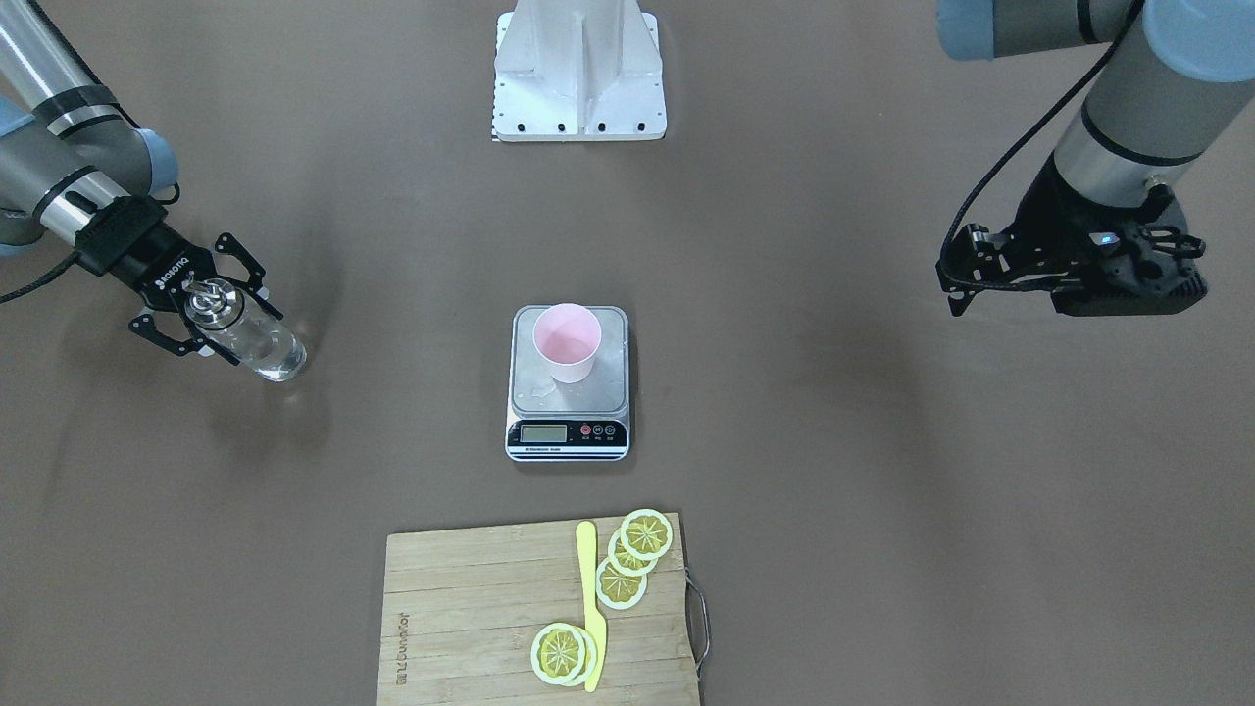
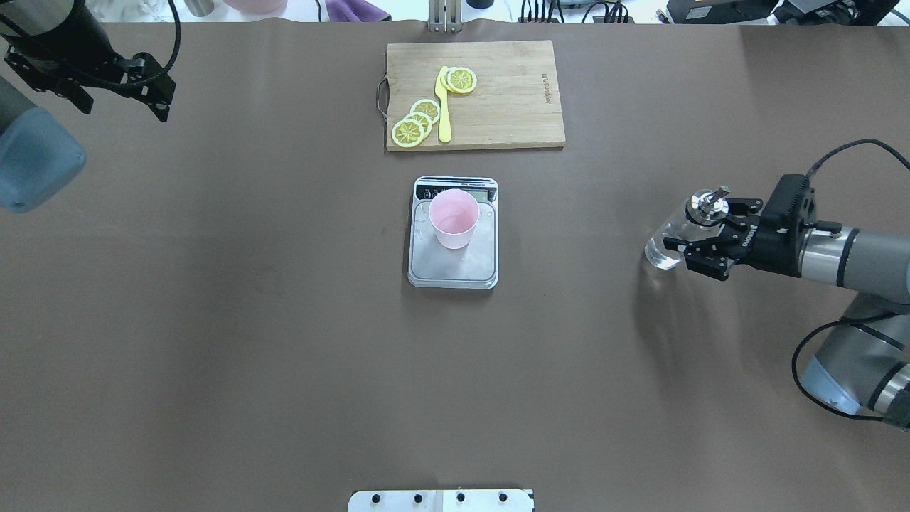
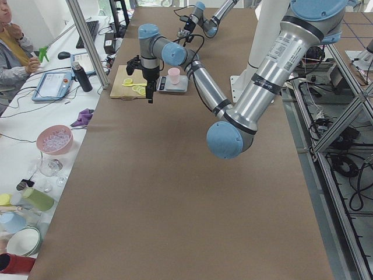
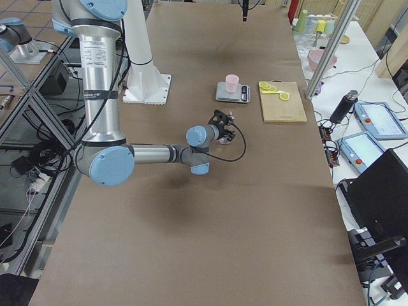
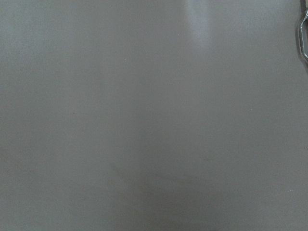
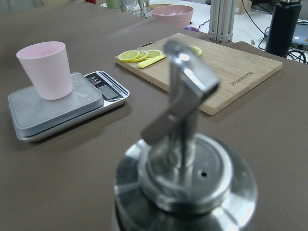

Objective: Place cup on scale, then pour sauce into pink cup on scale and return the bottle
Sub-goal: 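Lift the sauce bottle with the right gripper and carry it over the pink cup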

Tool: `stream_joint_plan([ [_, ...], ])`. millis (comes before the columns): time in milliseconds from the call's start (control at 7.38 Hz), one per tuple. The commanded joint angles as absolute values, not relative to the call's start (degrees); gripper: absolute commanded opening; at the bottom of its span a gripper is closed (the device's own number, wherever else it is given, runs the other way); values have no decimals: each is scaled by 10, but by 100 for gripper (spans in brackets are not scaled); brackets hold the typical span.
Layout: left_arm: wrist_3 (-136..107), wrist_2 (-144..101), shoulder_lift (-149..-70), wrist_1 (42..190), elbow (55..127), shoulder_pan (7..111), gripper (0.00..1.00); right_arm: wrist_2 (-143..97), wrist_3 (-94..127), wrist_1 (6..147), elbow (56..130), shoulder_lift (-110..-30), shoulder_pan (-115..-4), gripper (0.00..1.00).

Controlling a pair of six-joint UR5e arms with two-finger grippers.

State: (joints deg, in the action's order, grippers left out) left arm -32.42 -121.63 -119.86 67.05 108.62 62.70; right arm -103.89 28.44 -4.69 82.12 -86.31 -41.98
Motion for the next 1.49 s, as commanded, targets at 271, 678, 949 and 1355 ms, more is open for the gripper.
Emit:
stream_joint_plan([
  [271, -172, -1217, -1158, 675, 1052, 687, 98, -1015, 276, 410, 1047, -808, -367, 0],
  [678, -79, -1218, -1147, 677, 1016, 733, 98, -877, 248, 754, 1117, -692, -278, 0],
  [949, -36, -1223, -1131, 703, 992, 756, 98, -876, 215, 900, 1133, -651, -264, 0],
  [1355, 4, -1302, -1069, 831, 938, 790, 98, -875, 166, 1009, 1119, -605, -256, 0],
])
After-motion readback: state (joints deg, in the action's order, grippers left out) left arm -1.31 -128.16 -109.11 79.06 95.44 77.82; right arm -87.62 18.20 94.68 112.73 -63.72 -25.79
